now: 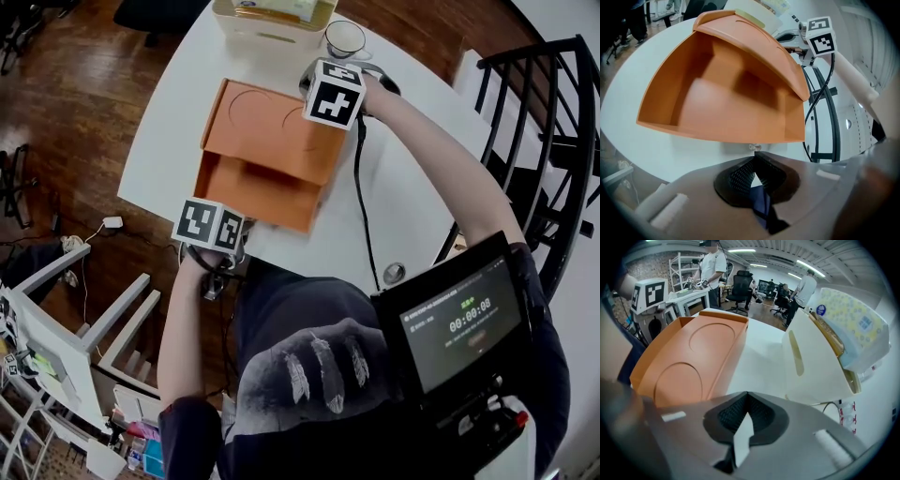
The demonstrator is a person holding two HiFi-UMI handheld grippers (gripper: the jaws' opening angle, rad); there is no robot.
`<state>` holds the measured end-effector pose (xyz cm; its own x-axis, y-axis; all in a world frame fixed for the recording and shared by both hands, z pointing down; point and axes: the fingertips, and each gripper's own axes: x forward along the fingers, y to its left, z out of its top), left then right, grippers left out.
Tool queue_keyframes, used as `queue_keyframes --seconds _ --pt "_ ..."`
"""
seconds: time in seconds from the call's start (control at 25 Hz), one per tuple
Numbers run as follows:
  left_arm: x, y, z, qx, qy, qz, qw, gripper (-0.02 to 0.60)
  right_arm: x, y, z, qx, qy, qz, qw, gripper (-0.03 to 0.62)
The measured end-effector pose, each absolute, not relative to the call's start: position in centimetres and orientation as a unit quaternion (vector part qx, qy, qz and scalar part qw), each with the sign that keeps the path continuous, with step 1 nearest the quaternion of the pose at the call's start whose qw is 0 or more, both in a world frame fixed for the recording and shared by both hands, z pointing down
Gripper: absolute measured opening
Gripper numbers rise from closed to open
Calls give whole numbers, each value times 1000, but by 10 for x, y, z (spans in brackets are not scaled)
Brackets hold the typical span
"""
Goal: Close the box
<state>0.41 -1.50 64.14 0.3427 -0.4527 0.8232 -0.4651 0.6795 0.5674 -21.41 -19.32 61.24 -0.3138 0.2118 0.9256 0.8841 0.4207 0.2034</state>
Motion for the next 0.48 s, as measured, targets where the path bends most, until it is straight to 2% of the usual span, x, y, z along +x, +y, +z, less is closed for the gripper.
queue_keyframes --seconds 0.48 --pt "-9 -16 652 407 -554 3 726 14 -224 -190 626 -398 -713 -371 443 5"
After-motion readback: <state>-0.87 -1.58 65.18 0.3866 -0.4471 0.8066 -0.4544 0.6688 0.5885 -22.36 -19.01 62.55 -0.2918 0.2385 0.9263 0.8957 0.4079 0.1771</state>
